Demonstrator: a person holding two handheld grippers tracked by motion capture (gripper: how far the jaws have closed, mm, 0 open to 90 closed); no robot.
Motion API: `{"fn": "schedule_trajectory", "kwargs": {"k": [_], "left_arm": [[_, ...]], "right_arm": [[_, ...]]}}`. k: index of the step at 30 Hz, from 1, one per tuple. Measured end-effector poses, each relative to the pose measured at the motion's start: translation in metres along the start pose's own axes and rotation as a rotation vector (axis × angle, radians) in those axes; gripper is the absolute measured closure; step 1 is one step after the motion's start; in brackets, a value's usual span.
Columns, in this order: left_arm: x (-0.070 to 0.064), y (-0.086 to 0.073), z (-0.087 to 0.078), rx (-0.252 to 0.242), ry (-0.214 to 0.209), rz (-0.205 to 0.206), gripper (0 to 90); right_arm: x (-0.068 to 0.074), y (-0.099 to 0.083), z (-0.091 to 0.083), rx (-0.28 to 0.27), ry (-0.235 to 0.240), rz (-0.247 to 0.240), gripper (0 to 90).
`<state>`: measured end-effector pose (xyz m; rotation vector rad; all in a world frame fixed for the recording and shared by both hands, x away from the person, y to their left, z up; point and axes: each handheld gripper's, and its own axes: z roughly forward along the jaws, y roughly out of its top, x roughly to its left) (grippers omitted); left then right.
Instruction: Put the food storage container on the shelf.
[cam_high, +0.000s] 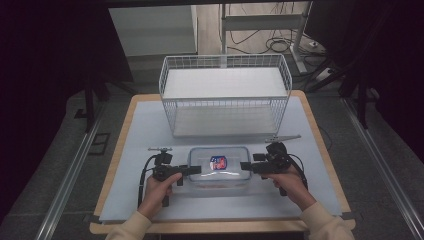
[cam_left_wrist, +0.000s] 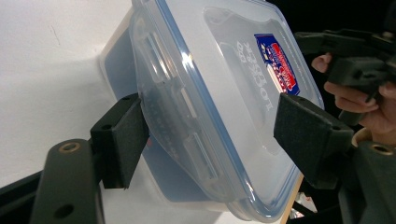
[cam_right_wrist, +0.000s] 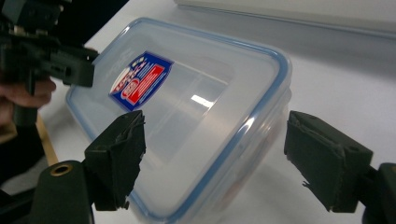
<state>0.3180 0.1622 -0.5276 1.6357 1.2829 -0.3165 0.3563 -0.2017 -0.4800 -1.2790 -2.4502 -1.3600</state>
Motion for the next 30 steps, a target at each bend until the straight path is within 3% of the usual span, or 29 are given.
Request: {"fn": "schedule_trajectory", "kwargs": {"k": [7, 11, 12, 18, 25, 30], "left_arm": [[0.000, 0.000, 0.000, -0.003, -0.001, 0.000, 26.8], [-0.001, -0.001, 0.000, -0.015, 0.004, -0.006, 26.8], [-0.001, -0.001, 0.000, -0.014, 0.004, -0.004, 26.8], [-0.001, -0.001, 0.000, -0.014, 0.004, -0.004, 26.8], [-0.003, -0.004, -0.001, -0.027, 0.009, 0.005, 27.5], [-0.006, -0.008, -0.004, -0.041, 0.016, 0.020, 29.5]], "right_arm": [[-0.010, 0.000, 0.011, 0.016, 0.026, 0.066, 18.9], [-0.012, -0.002, 0.017, 0.046, 0.036, 0.080, 16.8], [-0.014, -0.003, 0.020, 0.054, 0.063, 0.107, 16.7], [-0.016, -0.004, 0.024, 0.082, 0.111, 0.146, 17.4], [-0.019, -0.002, 0.015, 0.076, 0.118, 0.163, 32.1], [-0.019, -0.003, 0.011, 0.069, 0.130, 0.177, 36.9]]}}
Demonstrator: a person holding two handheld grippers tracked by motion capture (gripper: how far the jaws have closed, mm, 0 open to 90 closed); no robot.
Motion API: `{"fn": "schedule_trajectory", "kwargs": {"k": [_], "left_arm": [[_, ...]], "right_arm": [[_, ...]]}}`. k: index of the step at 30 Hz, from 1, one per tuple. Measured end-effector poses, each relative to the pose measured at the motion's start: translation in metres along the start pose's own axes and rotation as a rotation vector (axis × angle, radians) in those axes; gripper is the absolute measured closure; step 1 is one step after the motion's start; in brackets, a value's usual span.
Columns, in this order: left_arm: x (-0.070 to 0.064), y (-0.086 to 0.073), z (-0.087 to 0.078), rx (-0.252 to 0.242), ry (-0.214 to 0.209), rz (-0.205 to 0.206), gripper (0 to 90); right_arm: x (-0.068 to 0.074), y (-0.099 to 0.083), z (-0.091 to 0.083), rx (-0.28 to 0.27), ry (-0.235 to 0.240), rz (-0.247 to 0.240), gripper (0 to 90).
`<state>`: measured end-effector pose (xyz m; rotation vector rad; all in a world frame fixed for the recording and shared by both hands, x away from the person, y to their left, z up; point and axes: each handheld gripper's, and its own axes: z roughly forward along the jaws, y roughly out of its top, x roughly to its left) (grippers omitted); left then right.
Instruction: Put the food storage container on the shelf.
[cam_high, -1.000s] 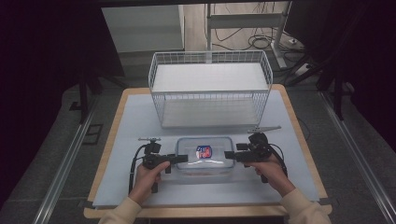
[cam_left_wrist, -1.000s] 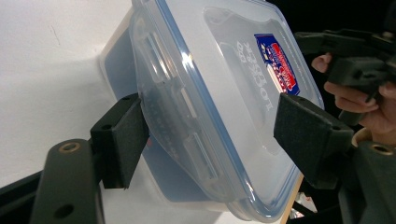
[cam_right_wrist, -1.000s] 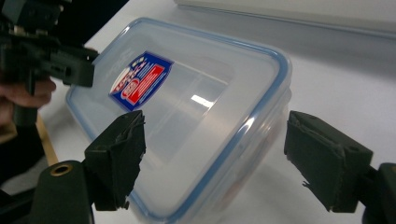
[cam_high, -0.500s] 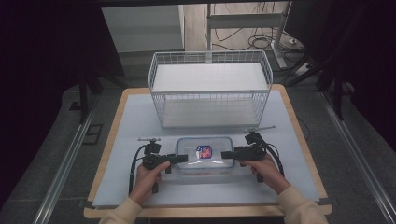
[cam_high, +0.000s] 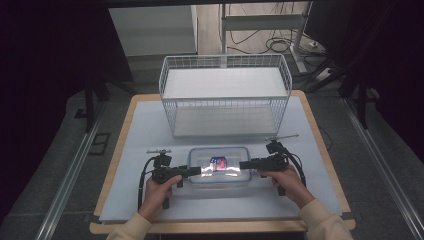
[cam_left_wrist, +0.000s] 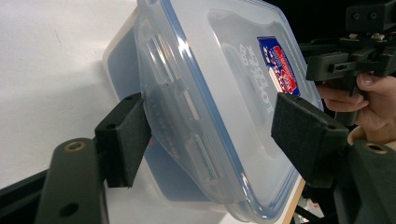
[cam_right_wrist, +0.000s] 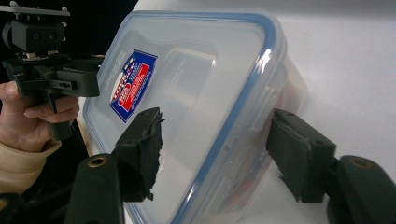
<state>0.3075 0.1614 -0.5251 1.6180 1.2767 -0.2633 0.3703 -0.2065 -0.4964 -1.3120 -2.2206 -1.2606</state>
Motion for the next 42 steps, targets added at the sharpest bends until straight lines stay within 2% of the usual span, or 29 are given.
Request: {"fn": "schedule_trajectory", "kwargs": {"k": [4, 8, 11, 22, 28, 31, 42], "left_arm": [[-0.004, -0.004, -0.004, -0.012, 0.008, 0.020, 31.9], [-0.007, -0.008, -0.008, -0.028, 0.008, 0.038, 35.3], [-0.010, -0.010, -0.010, -0.038, 0.011, 0.049, 36.5], [-0.015, -0.017, -0.015, -0.063, 0.017, 0.068, 40.3], [-0.018, -0.019, -0.018, -0.072, 0.020, 0.079, 42.4], [-0.020, -0.019, -0.019, -0.074, 0.021, 0.084, 42.8], [-0.024, -0.019, -0.020, -0.088, 0.035, 0.093, 43.7]], "right_arm": [[0.004, -0.002, -0.004, -0.017, -0.004, -0.006, 41.5], [0.005, -0.010, -0.009, -0.070, 0.017, 0.015, 47.0], [0.006, -0.011, -0.011, -0.074, 0.019, 0.014, 47.7], [0.016, -0.019, -0.016, -0.098, -0.002, -0.038, 49.4], [0.018, -0.024, -0.020, -0.120, 0.010, -0.035, 52.1], [0.020, -0.026, -0.022, -0.122, 0.002, -0.051, 52.3], [0.022, -0.027, -0.024, -0.136, 0.000, -0.056, 52.9]]}}
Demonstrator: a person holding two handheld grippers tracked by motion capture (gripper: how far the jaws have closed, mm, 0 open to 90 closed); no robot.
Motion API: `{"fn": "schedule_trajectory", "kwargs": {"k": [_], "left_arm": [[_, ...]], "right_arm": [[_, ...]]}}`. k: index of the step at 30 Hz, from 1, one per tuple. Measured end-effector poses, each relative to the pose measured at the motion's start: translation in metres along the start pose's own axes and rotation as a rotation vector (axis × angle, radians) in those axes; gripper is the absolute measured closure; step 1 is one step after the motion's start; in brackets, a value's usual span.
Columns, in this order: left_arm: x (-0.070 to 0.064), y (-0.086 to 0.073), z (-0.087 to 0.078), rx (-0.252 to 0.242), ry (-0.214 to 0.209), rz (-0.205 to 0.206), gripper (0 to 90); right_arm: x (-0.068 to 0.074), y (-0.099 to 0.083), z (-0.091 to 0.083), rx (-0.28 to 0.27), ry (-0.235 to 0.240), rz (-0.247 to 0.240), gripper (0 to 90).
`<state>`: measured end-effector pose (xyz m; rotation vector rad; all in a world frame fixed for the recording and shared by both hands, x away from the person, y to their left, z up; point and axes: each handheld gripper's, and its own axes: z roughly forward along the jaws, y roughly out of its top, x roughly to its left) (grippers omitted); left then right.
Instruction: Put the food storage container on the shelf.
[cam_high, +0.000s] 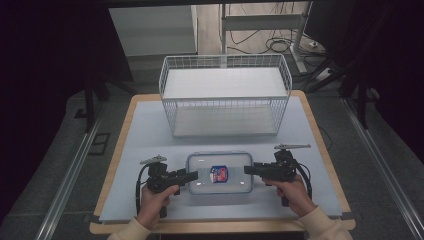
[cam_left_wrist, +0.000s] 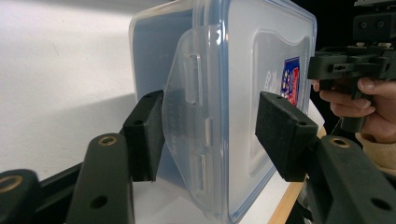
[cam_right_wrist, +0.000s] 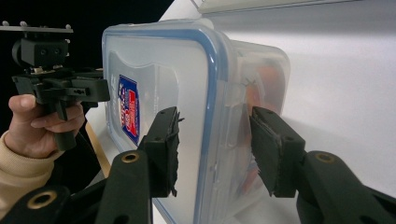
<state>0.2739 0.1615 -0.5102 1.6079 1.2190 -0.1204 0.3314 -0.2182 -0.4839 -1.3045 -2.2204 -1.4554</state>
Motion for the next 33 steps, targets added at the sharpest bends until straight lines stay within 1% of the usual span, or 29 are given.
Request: {"fn": "schedule_trajectory", "kwargs": {"k": [3, 6, 10, 17, 23, 25, 29, 33], "left_arm": [[-0.002, 0.001, -0.001, -0.004, 0.005, 0.009, 44.0], [-0.003, 0.002, -0.002, -0.007, 0.001, 0.009, 44.4], [-0.005, 0.005, -0.004, -0.012, -0.001, 0.020, 44.8], [-0.008, 0.010, -0.005, -0.020, -0.004, 0.040, 44.8], [-0.012, 0.015, -0.006, -0.029, -0.006, 0.048, 45.1], [-0.012, 0.016, -0.006, -0.030, -0.007, 0.054, 45.1], [-0.015, 0.019, -0.007, -0.036, -0.008, 0.059, 45.1], [-0.017, 0.023, -0.009, -0.043, -0.005, 0.065, 45.3]], "right_arm": [[0.000, 0.000, -0.001, -0.004, 0.001, 0.001, 52.8], [0.001, 0.001, -0.001, -0.008, 0.003, -0.003, 52.8], [0.002, 0.002, -0.003, -0.016, 0.005, -0.009, 52.8], [0.005, 0.006, -0.008, -0.032, 0.003, -0.032, 52.7], [0.008, 0.010, -0.011, -0.053, 0.001, -0.051, 52.7], [0.008, 0.011, -0.012, -0.054, 0.001, -0.051, 52.7], [0.010, 0.014, -0.015, -0.062, -0.001, -0.059, 52.7], [0.012, 0.021, -0.016, -0.067, 0.001, -0.072, 52.5]]}}
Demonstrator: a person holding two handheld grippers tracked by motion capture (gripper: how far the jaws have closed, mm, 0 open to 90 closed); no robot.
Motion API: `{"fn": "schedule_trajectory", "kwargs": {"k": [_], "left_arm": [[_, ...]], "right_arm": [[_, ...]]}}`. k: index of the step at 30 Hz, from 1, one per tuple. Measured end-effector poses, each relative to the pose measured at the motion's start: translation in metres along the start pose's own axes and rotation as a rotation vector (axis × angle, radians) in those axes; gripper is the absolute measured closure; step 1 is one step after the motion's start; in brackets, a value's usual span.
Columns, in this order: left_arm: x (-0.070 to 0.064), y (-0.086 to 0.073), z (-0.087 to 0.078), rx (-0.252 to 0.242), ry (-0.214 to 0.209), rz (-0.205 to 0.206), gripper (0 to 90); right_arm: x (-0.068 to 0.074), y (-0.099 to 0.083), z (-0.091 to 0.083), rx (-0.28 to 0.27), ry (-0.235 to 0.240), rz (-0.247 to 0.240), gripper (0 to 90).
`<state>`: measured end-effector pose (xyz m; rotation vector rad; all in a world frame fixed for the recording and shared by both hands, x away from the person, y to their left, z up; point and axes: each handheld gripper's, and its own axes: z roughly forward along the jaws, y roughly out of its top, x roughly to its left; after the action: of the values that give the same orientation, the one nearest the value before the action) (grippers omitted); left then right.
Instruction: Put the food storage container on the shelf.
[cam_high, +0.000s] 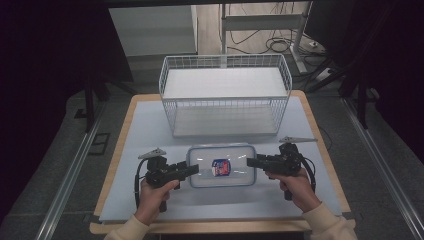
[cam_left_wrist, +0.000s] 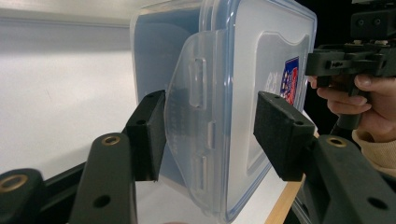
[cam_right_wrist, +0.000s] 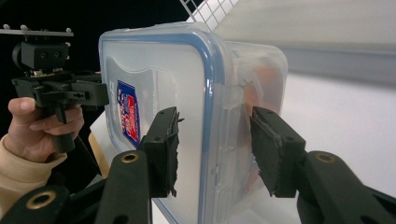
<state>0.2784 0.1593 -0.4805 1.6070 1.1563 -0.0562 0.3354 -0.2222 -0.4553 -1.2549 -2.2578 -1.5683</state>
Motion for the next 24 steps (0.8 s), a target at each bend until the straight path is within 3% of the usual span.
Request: {"fn": "schedule_trajectory", "kwargs": {"k": [10, 13, 24], "left_arm": [[-0.003, 0.016, -0.003, -0.028, -0.018, 0.007, 45.4], [-0.005, 0.023, -0.005, -0.037, -0.014, 0.028, 45.5], [-0.011, 0.040, -0.006, -0.043, -0.008, 0.048, 45.6]], "right_arm": [[0.011, 0.026, -0.007, -0.023, -0.021, -0.062, 52.5], [0.013, 0.033, -0.009, -0.035, -0.019, -0.074, 52.5], [0.012, 0.042, -0.013, -0.062, -0.011, -0.079, 52.6]]}}
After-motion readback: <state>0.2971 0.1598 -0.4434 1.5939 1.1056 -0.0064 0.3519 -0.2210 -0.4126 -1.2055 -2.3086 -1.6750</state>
